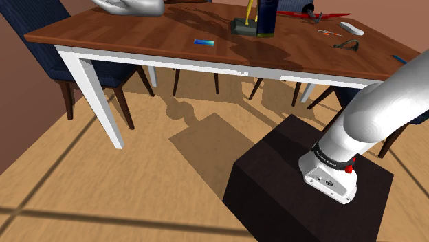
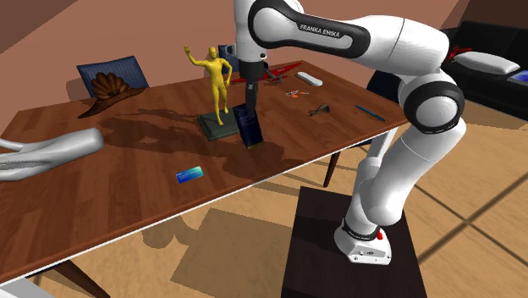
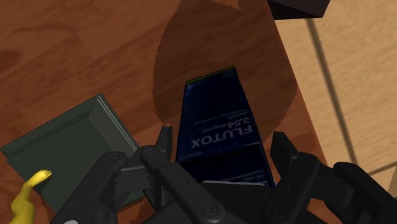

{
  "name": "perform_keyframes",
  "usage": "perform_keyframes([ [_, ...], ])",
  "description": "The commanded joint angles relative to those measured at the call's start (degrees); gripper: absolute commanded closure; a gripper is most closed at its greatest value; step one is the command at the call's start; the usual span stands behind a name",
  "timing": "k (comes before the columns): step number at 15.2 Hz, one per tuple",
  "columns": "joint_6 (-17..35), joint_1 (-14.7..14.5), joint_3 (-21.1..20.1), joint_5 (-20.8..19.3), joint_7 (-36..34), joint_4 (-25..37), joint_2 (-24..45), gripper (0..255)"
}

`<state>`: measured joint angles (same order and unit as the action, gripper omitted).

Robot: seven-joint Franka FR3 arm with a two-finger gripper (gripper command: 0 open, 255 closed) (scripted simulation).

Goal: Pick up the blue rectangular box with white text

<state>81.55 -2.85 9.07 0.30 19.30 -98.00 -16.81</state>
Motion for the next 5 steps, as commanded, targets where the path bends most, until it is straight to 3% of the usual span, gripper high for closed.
perform_keyframes([
  [1,-1.80,-0.05,0.01,0.12,-0.04,2.57,0.75,255],
  [5,-3.59,-0.07,0.08,0.24,0.00,5.21,1.62,255],
])
